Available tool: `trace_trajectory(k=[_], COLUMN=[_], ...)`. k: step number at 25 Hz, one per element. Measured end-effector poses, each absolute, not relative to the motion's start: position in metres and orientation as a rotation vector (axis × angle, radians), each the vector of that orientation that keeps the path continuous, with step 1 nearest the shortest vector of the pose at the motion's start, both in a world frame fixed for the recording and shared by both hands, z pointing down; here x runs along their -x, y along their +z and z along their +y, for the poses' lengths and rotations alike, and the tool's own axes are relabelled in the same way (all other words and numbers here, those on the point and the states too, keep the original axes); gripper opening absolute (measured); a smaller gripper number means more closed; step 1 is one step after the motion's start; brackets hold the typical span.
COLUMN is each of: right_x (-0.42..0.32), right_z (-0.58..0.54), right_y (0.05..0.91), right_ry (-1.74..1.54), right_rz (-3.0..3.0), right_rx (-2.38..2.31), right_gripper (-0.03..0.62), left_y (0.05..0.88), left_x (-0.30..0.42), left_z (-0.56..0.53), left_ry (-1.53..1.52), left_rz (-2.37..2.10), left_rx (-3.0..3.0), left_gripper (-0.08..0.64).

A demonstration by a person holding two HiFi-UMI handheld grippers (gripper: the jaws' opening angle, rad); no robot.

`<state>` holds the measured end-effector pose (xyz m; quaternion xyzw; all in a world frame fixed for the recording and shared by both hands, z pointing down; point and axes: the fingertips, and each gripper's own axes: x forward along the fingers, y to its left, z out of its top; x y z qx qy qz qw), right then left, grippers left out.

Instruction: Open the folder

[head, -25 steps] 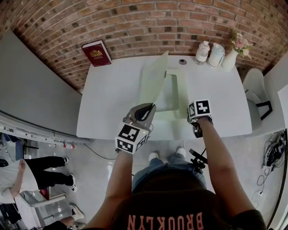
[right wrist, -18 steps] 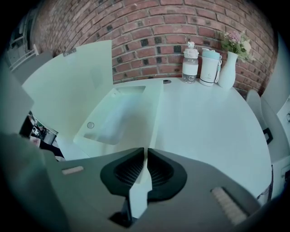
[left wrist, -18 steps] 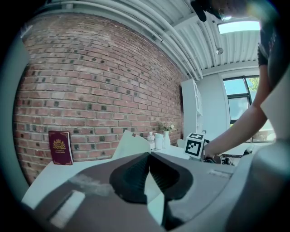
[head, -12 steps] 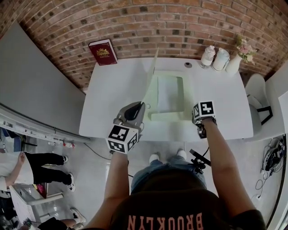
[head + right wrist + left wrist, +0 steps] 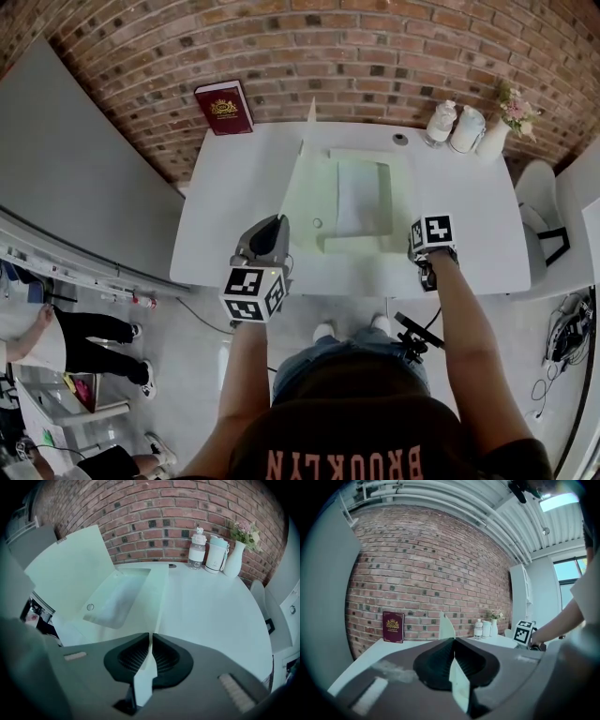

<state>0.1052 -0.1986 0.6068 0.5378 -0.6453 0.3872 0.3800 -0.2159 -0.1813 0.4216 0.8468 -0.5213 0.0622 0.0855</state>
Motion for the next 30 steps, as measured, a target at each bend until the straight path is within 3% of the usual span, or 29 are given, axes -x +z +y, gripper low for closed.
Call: trace_trajectory(k=[16, 30], right_x=[-0.103, -0.103], right_z=[-0.198, -0.198], right_y=[0.606, 0.605], right_ry=[0.928, 0.898], right_rz=[-1.601, -1.543], right_rx=[-1.378, -1.423], right_gripper=[0.012, 0.003], left_y=[0.465, 0.521], left_x=[0.300, 0.358], left_z=[-0.185, -0.196], left_ry=[0.170, 0.333], left_rz=[-1.775, -1.851], left_rx=[-2.163, -1.913], left_gripper=[0.005, 0.020])
